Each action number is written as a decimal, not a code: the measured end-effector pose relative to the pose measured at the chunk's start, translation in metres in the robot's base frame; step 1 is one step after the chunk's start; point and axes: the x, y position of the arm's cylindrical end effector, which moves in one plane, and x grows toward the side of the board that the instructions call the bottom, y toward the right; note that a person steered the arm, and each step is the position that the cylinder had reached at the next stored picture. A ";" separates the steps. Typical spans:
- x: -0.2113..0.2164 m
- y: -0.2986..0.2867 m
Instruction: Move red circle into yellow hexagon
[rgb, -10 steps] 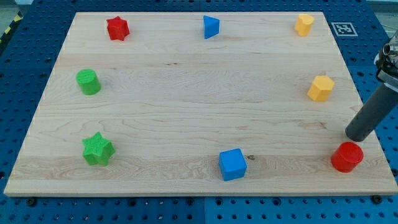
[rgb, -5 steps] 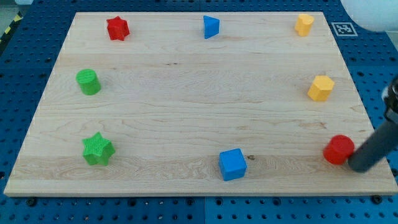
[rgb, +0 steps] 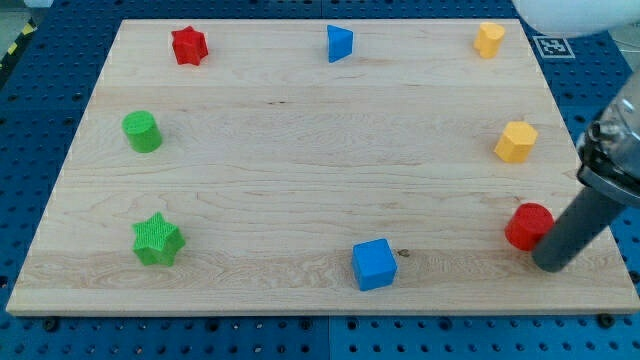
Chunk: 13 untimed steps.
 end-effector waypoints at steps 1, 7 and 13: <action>-0.037 -0.001; -0.082 -0.084; -0.073 0.003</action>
